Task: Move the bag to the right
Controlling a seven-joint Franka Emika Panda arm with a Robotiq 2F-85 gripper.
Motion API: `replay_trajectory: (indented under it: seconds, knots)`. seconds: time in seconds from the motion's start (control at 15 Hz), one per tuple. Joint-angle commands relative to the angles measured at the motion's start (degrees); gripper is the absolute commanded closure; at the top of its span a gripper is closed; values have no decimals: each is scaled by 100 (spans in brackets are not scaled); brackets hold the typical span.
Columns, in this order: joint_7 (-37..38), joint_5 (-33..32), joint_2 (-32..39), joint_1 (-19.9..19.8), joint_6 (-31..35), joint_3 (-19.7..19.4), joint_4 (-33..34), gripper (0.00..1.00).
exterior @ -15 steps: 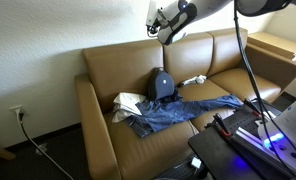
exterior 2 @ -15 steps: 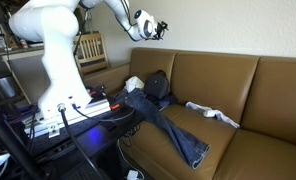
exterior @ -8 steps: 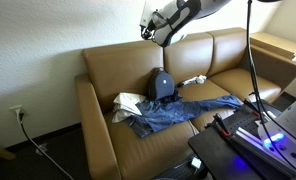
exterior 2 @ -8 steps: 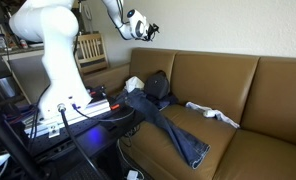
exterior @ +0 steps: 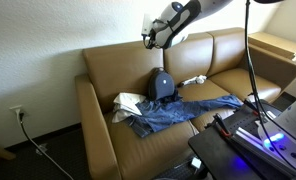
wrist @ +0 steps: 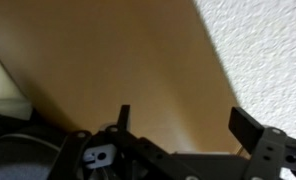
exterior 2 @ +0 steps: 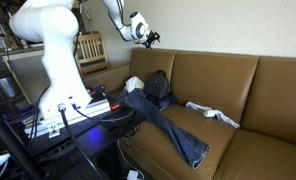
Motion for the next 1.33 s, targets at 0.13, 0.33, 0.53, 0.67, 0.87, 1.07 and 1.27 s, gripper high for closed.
replay_trajectory:
  seconds: [0.13, 0.33, 0.53, 0.67, 0.87, 1.07, 1.27]
  knots:
    - [-243, -46, -322, 101, -1642, -249, -488, 0]
    - [-359, -250, -190, -131, -2324, -84, -613, 0]
    - [-247, -464, -38, -129, -2298, -106, -527, 0]
    - [-275, -625, 131, -110, -2288, -184, -583, 0]
    - [-215, -851, 757, 20, -1766, -461, -206, 0]
    - [-232, -748, 1264, 56, -1163, -644, 122, 0]
    - [-258, -473, 1789, 125, -543, -860, 498, 0]
